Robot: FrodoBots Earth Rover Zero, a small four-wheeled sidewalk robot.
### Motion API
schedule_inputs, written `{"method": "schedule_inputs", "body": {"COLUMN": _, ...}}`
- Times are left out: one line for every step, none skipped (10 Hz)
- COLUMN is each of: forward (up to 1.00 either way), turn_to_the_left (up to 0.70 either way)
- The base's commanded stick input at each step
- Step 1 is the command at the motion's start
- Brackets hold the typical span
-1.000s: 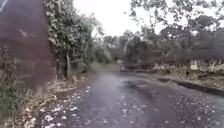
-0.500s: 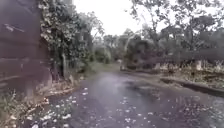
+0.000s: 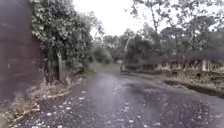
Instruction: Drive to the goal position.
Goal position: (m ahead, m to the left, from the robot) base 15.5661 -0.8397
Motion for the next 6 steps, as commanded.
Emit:
{"method": "schedule_inputs", "body": {"forward": 0.45, "turn_to_the_left": 0.02}}
{"method": "schedule_inputs", "body": {"forward": 0.45, "turn_to_the_left": 0.02}}
{"method": "schedule_inputs", "body": {"forward": 0.45, "turn_to_the_left": 0.02}}
{"method": "schedule_inputs", "body": {"forward": 0.45, "turn_to_the_left": 0.02}}
{"method": "schedule_inputs", "body": {"forward": 0.45, "turn_to_the_left": 0.02}}
{"method": "schedule_inputs", "body": {"forward": 0.45, "turn_to_the_left": 0.02}}
